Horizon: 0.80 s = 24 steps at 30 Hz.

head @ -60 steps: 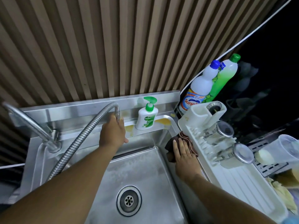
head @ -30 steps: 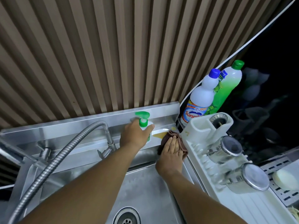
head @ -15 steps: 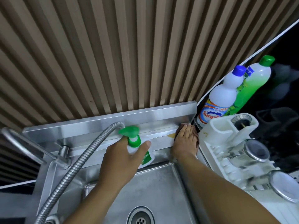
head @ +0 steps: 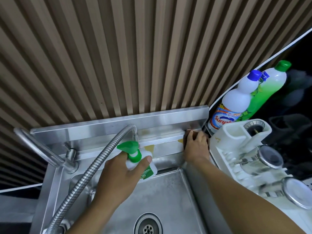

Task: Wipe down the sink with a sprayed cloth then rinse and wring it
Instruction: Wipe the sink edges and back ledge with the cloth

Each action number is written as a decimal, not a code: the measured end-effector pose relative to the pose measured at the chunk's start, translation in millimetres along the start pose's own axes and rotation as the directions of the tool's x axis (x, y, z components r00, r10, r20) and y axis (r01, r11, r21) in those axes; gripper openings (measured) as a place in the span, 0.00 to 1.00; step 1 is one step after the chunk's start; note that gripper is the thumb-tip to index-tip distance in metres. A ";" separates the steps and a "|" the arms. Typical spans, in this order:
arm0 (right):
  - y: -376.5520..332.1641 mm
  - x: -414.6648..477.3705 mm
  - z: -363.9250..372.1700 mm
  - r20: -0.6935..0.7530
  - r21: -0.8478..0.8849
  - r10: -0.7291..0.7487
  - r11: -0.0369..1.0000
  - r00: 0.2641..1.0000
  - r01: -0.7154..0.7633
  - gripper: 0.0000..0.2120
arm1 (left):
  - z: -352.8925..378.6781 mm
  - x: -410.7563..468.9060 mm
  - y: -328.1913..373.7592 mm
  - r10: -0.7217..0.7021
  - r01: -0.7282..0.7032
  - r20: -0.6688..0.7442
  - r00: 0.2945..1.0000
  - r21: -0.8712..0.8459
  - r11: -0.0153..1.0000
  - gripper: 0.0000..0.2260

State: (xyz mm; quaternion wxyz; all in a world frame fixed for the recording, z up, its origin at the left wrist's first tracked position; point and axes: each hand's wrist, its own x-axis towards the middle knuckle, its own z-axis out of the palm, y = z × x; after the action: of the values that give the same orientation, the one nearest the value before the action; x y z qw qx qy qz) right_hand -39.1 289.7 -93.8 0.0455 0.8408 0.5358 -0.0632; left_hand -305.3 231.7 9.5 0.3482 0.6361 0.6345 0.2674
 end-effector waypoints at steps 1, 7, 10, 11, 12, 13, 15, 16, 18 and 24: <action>0.5 2.1 -3.4 -0.017 -0.004 0.012 1.000 1.000 -0.012 0.30 | 0.0 -0.9 -0.4 0.000 0.000 -0.002 1.000 0.005 1.000 0.15; -0.3 -2.3 -0.7 0.039 0.122 -0.080 0.990 0.996 0.075 0.32 | -4.1 -2.0 -8.4 0.004 -0.004 -0.007 1.000 0.007 1.000 0.19; -7.9 -7.8 6.4 0.039 0.190 -0.142 0.973 0.989 0.132 0.38 | -10.1 -3.0 -12.3 -0.004 0.003 -0.014 1.000 -0.016 1.000 0.16; -9.5 -9.2 8.9 0.042 0.216 -0.161 0.965 0.986 0.148 0.40 | -12.2 -3.1 -13.7 -0.003 0.003 -0.018 1.000 -0.019 1.000 0.14; -9.6 -10.7 11.0 0.035 0.244 -0.182 0.955 0.983 0.168 0.40 | -14.0 -3.2 -14.5 -0.003 0.002 -0.020 1.000 -0.020 1.000 0.13; -8.4 -11.5 12.3 0.017 0.278 -0.208 0.941 0.978 0.195 0.39 | -15.2 -2.9 -15.6 -0.004 0.003 -0.020 1.000 -0.028 1.000 0.12; -7.7 -14.6 12.7 -0.025 0.354 -0.256 0.902 0.966 0.248 0.35 | -17.3 -2.6 -17.6 -0.008 0.006 -0.018 1.000 -0.060 0.998 0.10; -9.4 -16.8 12.6 -0.041 0.394 -0.268 0.881 0.963 0.262 0.33 | -17.9 -2.7 -17.7 -0.005 0.004 -0.018 1.000 -0.067 0.998 0.10; -18.0 -22.4 12.4 -0.080 0.475 -0.254 0.840 0.964 0.261 0.31 | -17.4 -2.6 -18.9 -0.006 0.005 -0.015 1.000 -0.063 0.998 0.12; -52.3 -38.7 11.2 -0.145 0.756 -0.095 0.631 0.985 0.172 0.25 | -17.0 -4.7 -24.9 -0.023 0.022 -0.012 1.000 -0.078 0.997 0.14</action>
State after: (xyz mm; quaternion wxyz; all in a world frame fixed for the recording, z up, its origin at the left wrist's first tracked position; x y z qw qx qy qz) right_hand -103.4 275.5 -99.3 -0.3436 0.7410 0.5206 -0.2486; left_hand -334.3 227.6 0.9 0.3719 0.6130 0.6329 0.2921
